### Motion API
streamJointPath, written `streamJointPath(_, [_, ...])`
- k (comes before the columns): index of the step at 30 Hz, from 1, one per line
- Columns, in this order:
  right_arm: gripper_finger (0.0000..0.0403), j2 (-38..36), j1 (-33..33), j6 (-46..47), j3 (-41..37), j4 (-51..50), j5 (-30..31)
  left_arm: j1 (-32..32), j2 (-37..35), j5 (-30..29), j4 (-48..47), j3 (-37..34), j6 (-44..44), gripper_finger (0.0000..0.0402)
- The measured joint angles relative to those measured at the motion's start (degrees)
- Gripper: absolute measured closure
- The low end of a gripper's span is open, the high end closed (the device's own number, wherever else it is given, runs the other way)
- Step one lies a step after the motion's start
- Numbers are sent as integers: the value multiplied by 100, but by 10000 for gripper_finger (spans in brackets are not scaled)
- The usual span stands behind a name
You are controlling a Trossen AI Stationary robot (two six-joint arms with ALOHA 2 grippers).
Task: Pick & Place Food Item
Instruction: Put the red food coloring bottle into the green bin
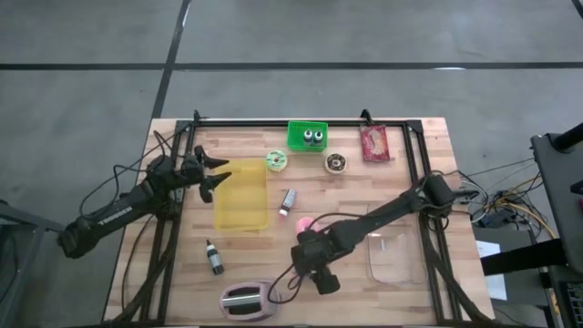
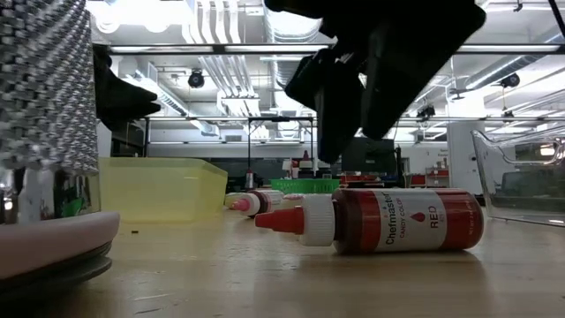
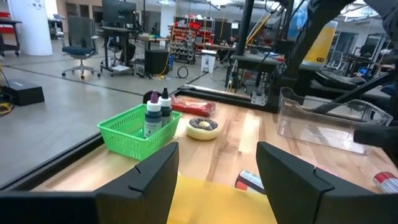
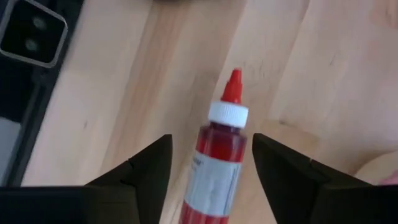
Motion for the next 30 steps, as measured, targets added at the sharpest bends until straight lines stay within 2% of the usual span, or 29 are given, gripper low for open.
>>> streamJointPath(4, [168, 181, 0, -112, 240, 4, -2, 0, 29, -22, 12, 0, -19, 179])
streamJointPath(12, [172, 708, -24, -229, 731, -275, -2, 0, 48, -20, 81, 0, -16, 179])
streamJointPath(24, [176, 776, -146, -134, 845, -286, 4, 2, 73, -24, 87, -2, 48, 179])
streamJointPath(30, [179, 784, -136, -4, 845, -733, -38, 2, 73, -24, 87, -2, 49, 179])
